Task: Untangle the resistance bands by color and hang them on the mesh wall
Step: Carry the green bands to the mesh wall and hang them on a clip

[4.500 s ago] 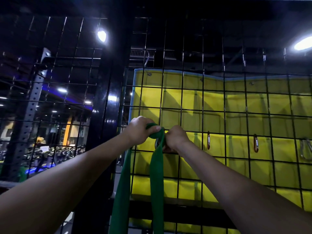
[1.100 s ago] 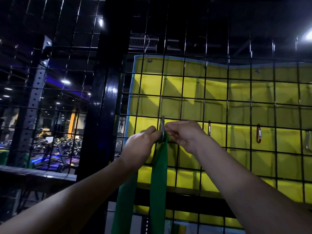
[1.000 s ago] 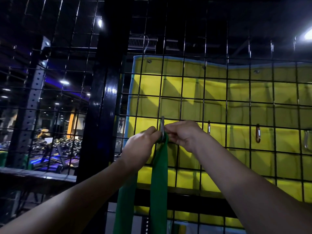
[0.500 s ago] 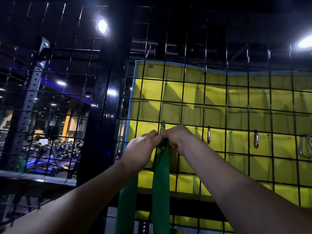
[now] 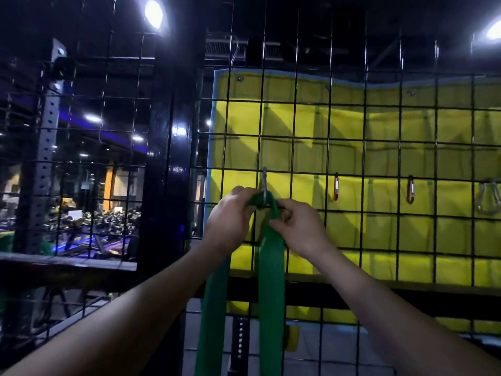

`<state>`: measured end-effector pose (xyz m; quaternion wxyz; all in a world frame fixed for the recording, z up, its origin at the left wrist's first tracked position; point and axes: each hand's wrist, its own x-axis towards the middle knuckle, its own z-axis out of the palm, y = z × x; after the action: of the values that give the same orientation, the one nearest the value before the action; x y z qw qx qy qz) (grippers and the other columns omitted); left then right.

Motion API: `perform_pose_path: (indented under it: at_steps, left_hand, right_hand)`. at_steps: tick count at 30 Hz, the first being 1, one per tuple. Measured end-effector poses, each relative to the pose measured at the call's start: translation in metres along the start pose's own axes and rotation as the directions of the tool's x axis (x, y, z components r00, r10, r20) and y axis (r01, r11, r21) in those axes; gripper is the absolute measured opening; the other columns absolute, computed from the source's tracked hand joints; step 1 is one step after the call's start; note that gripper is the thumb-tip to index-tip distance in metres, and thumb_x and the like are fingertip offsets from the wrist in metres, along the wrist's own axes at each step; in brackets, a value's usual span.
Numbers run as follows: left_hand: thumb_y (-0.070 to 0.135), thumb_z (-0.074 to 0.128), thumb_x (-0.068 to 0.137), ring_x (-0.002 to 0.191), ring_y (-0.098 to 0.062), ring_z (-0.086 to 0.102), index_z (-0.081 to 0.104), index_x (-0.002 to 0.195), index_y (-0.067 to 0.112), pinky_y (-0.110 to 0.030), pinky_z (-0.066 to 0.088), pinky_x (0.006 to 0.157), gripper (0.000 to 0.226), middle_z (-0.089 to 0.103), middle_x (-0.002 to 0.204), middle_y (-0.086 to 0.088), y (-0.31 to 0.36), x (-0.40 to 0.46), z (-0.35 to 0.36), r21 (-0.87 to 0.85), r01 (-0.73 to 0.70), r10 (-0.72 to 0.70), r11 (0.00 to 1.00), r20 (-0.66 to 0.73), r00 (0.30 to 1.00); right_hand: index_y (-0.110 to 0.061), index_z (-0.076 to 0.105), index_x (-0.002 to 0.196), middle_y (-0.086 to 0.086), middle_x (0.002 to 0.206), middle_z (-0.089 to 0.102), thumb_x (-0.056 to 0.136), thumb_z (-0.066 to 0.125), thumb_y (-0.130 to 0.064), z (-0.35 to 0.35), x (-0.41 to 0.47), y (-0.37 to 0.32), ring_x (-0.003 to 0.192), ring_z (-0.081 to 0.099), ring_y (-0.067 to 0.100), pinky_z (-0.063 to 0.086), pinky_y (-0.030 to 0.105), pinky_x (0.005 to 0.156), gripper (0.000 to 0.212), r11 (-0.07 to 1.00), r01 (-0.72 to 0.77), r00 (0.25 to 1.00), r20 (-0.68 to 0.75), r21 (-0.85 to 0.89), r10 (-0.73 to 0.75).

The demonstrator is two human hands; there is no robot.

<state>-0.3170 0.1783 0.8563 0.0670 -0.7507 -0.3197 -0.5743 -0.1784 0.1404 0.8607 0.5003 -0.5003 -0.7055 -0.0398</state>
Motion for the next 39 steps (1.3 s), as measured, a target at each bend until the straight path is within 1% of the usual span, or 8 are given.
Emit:
perform_pose_path:
  at_steps: [4,6,10,19,25,29,33,39]
  left_hand:
    - [0.009,0.052,0.092,0.092,-0.017,0.057,0.061,0.120,0.026,-0.036,0.052,0.076,0.035,0.058,0.110,0.001,0.001,0.004,0.000,0.027,0.013,-0.013,1.000,0.002,1.000]
    - [0.008,0.051,0.092,0.090,-0.016,0.057,0.061,0.121,0.028,-0.036,0.052,0.072,0.037,0.058,0.108,0.002,0.001,0.003,0.003,0.062,0.019,-0.018,0.998,-0.010,1.000]
    - [0.006,0.049,0.093,0.082,-0.009,0.051,0.061,0.121,0.026,-0.017,0.033,0.052,0.037,0.058,0.107,0.004,0.002,0.002,0.004,0.197,0.011,-0.001,0.980,-0.049,0.999]
    - [-0.001,0.060,0.080,0.123,-0.018,0.037,0.022,0.147,0.025,-0.021,0.038,0.095,0.081,0.031,0.135,-0.001,0.009,-0.058,0.017,-0.001,0.113,-0.113,0.994,0.013,0.994]
    - [0.005,0.062,0.083,0.119,-0.013,0.045,0.028,0.145,0.019,-0.026,0.042,0.102,0.072,0.034,0.133,0.003,0.001,-0.127,0.013,-0.103,0.252,-0.245,0.962,0.074,0.967]
    - [-0.001,0.060,0.082,0.116,-0.011,0.044,0.028,0.145,0.019,-0.029,0.044,0.102,0.073,0.032,0.124,0.010,0.005,-0.155,0.020,-0.161,0.259,-0.245,0.952,0.100,0.964]
    - [-0.008,0.055,0.079,0.112,-0.008,0.046,0.031,0.145,0.023,-0.026,0.052,0.087,0.076,0.038,0.121,0.010,0.001,-0.166,0.013,-0.171,0.238,-0.220,0.956,0.120,0.968]
    - [-0.010,0.053,0.078,0.097,0.007,0.048,0.030,0.145,0.028,-0.022,0.053,0.074,0.080,0.042,0.119,0.000,0.001,-0.170,0.014,-0.231,0.248,-0.201,0.941,0.210,0.957]
  right_hand:
    - [-0.015,0.030,0.143,0.009,0.119,0.038,0.090,0.043,0.002,-0.020,-0.008,-0.008,0.095,0.056,0.028,0.048,0.035,0.077,0.057,0.734,0.143,0.988,0.057,-0.663,-0.141]
    - [-0.011,0.021,0.145,0.010,0.128,0.034,0.093,0.040,0.000,-0.014,-0.014,-0.011,0.097,0.056,0.028,0.049,0.037,0.075,0.056,0.646,0.175,0.981,0.077,-0.743,-0.177]
    - [-0.013,0.030,0.140,0.002,0.101,0.042,0.097,0.031,-0.007,0.006,-0.017,-0.006,0.069,0.050,0.016,0.039,0.034,0.062,0.043,0.856,0.141,0.990,0.062,-0.498,-0.127]
    - [-0.033,-0.012,0.145,0.004,0.143,0.023,0.086,0.061,-0.026,0.013,-0.061,0.027,0.095,0.059,0.028,0.049,0.034,0.065,0.095,0.884,0.116,0.986,0.156,-0.453,-0.049]
    - [-0.018,0.032,0.132,0.001,0.126,0.042,0.085,0.061,-0.029,0.028,-0.127,0.049,0.101,0.056,0.025,0.051,0.040,0.075,0.057,0.962,-0.060,0.980,0.165,-0.266,0.107]
    - [-0.014,0.030,0.134,0.008,0.126,0.043,0.087,0.055,-0.012,0.043,-0.151,0.048,0.090,0.057,0.028,0.047,0.036,0.061,0.053,0.915,-0.055,0.954,0.251,-0.399,0.167]
    - [-0.007,0.036,0.141,0.018,0.110,0.051,0.047,0.074,0.012,0.033,-0.161,0.053,0.042,0.031,0.019,0.005,0.019,0.036,0.103,0.722,0.027,1.000,0.021,-0.691,-0.018]
    - [-0.036,-0.020,0.143,0.009,0.147,0.015,0.087,0.049,-0.003,0.046,-0.166,0.049,0.063,0.047,0.026,0.031,0.029,0.044,0.095,0.881,-0.062,0.971,0.175,-0.468,0.162]
